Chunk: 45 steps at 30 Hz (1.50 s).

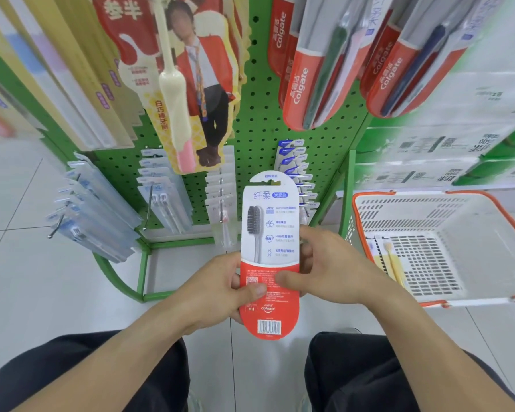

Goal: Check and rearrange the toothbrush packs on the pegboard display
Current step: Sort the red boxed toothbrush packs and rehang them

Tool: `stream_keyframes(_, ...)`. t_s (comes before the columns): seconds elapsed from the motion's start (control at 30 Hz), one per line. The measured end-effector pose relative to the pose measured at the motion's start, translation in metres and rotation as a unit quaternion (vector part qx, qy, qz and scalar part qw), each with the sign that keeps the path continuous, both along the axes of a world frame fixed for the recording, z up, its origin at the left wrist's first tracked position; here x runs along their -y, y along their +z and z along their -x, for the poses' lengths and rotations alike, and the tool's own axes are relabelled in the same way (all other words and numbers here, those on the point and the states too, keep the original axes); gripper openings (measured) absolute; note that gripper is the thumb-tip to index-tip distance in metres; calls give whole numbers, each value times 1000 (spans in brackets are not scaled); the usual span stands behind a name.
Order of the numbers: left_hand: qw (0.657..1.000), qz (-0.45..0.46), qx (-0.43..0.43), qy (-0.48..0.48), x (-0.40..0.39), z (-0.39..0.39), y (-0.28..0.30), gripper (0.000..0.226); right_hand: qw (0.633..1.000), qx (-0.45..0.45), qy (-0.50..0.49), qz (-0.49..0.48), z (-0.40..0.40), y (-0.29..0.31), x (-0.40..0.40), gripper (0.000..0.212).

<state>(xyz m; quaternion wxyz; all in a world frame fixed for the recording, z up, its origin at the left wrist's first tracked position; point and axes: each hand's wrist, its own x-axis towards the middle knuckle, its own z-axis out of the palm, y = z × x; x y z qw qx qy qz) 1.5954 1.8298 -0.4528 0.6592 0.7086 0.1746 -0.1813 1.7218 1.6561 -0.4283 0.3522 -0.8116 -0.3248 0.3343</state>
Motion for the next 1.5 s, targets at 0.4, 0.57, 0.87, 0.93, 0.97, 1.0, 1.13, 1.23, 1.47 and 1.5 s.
stream_keyframes(0.4, 999, -11, 28, 19, -4, 1, 3, 60, 994, -90, -14, -66, -2, 4, 3, 17)
stream_keyframes(0.57, 1000, 15, 23, 6, -2, 0, 8, 40, 990, -92, -64, -80, -1, 5, 2, 15)
stream_keyframes(0.87, 996, 22, 26, 87, -2, -1, 7, 48, 994, -107, 14, -35, 2, 0, -1, 19)
stream_keyframes(0.93, 995, 18, 25, 95, -3, -2, 9, 56, 994, -111, 14, -23, 3, -1, -3, 18)
stream_keyframes(0.97, 995, 18, 23, 93, -4, -2, 9, 56, 995, -103, 4, -20, 3, -1, -4, 17)
stream_keyframes(1.0, 996, 15, 19, 90, -4, -2, 10, 55, 996, -92, -7, -18, 2, 0, -4, 16)
stream_keyframes(1.13, 996, 10, 5, 85, -3, -1, 12, 37, 997, -55, -60, -18, 0, 1, -6, 38)
stream_keyframes(1.23, 997, 12, -6, 78, -2, -2, 11, 30, 994, -62, -77, -46, 0, 0, -7, 64)
stream_keyframes(1.47, 995, -65, 25, 73, -1, -3, 7, 21, 994, -58, -57, -67, 2, 1, -6, 35)
stream_keyframes(1.5, 992, -92, 39, 71, 0, -4, 5, 19, 995, -60, -50, -65, 4, 1, -6, 30)
